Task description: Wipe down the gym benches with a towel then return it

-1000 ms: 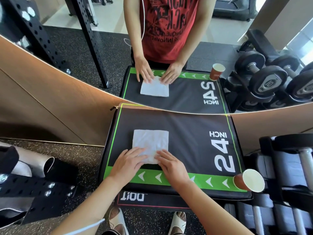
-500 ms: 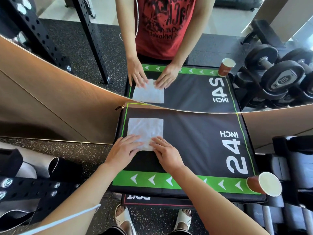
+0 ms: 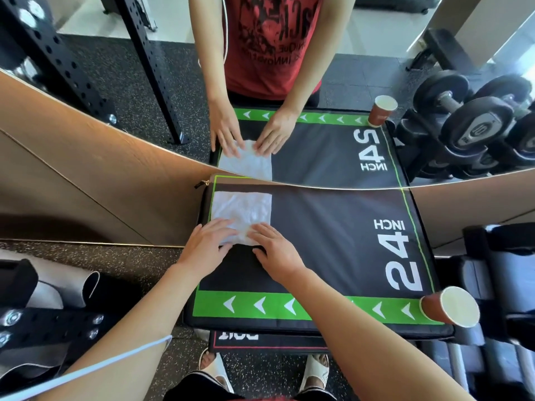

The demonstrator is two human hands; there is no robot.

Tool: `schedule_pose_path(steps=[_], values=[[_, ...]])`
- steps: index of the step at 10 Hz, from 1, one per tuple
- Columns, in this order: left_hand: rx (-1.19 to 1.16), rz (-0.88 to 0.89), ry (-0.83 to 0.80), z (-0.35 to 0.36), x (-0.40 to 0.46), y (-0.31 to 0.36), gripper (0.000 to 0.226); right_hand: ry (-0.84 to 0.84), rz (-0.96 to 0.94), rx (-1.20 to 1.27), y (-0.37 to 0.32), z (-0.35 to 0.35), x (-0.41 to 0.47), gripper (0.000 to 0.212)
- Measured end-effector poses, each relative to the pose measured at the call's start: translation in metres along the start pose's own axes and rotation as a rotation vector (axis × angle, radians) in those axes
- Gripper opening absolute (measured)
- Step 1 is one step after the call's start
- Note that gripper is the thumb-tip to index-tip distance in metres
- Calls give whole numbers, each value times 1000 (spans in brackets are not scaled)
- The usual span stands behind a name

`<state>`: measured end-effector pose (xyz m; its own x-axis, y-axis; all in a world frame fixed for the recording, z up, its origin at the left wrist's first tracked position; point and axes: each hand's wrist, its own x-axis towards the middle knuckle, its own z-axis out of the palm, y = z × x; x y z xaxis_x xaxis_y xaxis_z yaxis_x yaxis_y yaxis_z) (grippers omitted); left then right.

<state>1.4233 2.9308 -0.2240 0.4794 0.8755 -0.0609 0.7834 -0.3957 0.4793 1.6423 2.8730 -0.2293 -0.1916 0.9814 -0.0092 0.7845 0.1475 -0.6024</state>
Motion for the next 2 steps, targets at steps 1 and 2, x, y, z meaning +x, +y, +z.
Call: schedule_pose_path(steps=[1,2], values=[[25,-43,2,2,-5,15,42,-42,-5,-1,3,-6,-9,49],[20,-77,64,7,-11,43,47,-35,-29,1,11,-19,-27,52]])
